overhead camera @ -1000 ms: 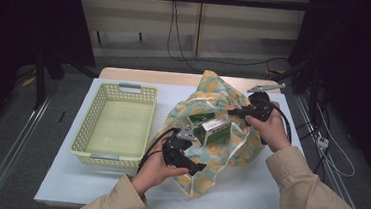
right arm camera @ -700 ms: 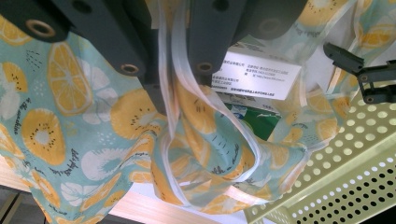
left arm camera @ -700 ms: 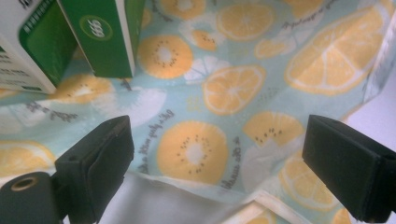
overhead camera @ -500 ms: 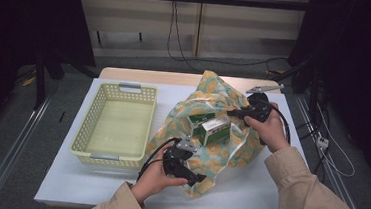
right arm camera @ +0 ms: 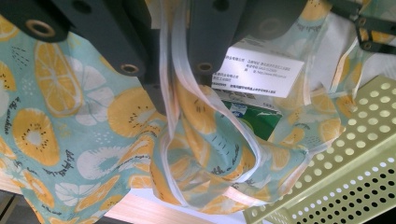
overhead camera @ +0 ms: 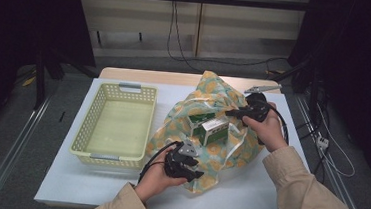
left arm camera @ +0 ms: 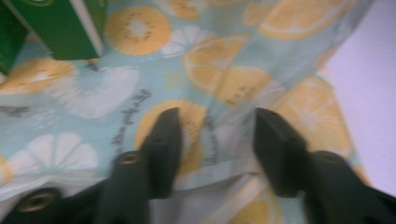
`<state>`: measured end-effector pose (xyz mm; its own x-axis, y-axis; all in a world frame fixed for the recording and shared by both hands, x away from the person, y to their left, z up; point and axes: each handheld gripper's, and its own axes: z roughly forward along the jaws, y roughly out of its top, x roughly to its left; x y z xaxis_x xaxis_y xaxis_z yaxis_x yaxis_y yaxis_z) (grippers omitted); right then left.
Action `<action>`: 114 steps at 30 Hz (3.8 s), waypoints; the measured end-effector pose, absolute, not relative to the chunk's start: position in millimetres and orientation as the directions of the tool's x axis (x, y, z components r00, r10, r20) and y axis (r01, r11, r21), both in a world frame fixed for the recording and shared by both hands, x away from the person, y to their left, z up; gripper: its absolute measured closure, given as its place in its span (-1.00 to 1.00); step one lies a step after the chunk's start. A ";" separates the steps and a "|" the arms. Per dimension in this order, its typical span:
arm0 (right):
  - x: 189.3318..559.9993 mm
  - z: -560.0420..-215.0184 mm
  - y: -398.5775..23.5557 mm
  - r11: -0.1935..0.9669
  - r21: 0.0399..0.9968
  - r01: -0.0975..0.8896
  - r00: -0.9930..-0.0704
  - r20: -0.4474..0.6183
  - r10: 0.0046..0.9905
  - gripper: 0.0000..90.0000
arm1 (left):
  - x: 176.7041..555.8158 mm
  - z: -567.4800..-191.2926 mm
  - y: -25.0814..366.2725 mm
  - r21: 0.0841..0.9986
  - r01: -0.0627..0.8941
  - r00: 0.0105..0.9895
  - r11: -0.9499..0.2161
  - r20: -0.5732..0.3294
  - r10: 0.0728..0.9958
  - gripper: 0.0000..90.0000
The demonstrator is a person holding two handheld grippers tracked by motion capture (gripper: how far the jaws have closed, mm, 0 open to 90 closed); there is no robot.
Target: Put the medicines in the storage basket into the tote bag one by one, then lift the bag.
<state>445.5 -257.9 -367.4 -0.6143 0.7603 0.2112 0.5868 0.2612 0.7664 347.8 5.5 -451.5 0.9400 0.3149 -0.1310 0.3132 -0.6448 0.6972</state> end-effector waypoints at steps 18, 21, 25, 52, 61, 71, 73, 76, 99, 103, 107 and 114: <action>447.1 -371.1 -259.5 0.252 0.765 0.593 -0.610 0.223 0.761 0.96 | 352.9 -452.0 0.2 0.684 0.362 0.925 -0.633 -0.176 0.337 1.00; 447.0 -370.4 -259.4 0.253 0.764 0.593 -0.610 0.221 0.761 0.96 | 355.1 -449.4 0.2 0.668 0.379 0.917 -0.641 -0.179 0.356 1.00; 445.9 -368.2 -260.8 0.253 0.766 0.592 -0.610 0.220 0.761 0.96 | 364.3 -437.5 7.7 0.697 0.405 0.905 -0.591 -0.216 0.366 1.00; 440.2 -331.3 -263.1 0.242 0.799 0.550 -0.631 0.207 0.748 0.98 | 411.5 -299.5 20.6 0.805 0.365 0.880 -0.469 -0.134 0.455 1.00; 445.1 -311.8 -263.0 0.226 0.819 0.528 -0.640 0.208 0.740 0.98 | 434.7 -265.8 27.1 0.827 0.368 0.857 -0.424 -0.125 0.500 1.00; 457.4 -294.1 -257.1 0.218 0.836 0.504 -0.647 0.198 0.737 0.98 | 457.8 -239.9 21.1 0.838 0.376 0.850 -0.395 -0.143 0.506 1.00; 458.8 -294.4 -255.9 0.215 0.838 0.502 -0.651 0.202 0.732 0.98 | 458.7 -238.3 20.8 0.839 0.376 0.851 -0.394 -0.144 0.505 1.00; 459.9 -296.8 -255.4 0.217 0.835 0.505 -0.653 0.205 0.729 0.98 | 458.6 -237.1 20.8 0.842 0.374 0.850 -0.389 -0.144 0.507 1.00; 451.5 -275.9 -248.4 0.195 0.855 0.481 -0.672 0.216 0.709 0.94 | 466.0 -228.1 34.4 0.837 0.396 0.841 -0.376 -0.166 0.516 1.00; 450.1 -282.7 -242.3 0.207 0.841 0.499 -0.685 0.237 0.688 0.72 | 463.0 -236.1 44.0 0.814 0.429 0.837 -0.391 -0.196 0.510 0.89; 449.4 -285.0 -236.6 0.203 0.837 0.508 -0.678 0.244 0.693 0.23 | 460.5 -240.5 49.4 0.807 0.441 0.831 -0.392 -0.203 0.518 0.51; 446.6 -291.6 -233.5 0.199 0.813 0.547 -0.674 0.287 0.681 -0.32 | 455.9 -249.5 58.0 0.797 0.473 0.804 -0.376 -0.216 0.553 -0.28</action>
<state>446.6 -233.5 -291.6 -0.6737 0.6811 0.2868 0.5474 0.1991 0.8128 455.9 58.0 -249.5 0.8044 0.5533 -0.2164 0.4732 -0.3763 0.7965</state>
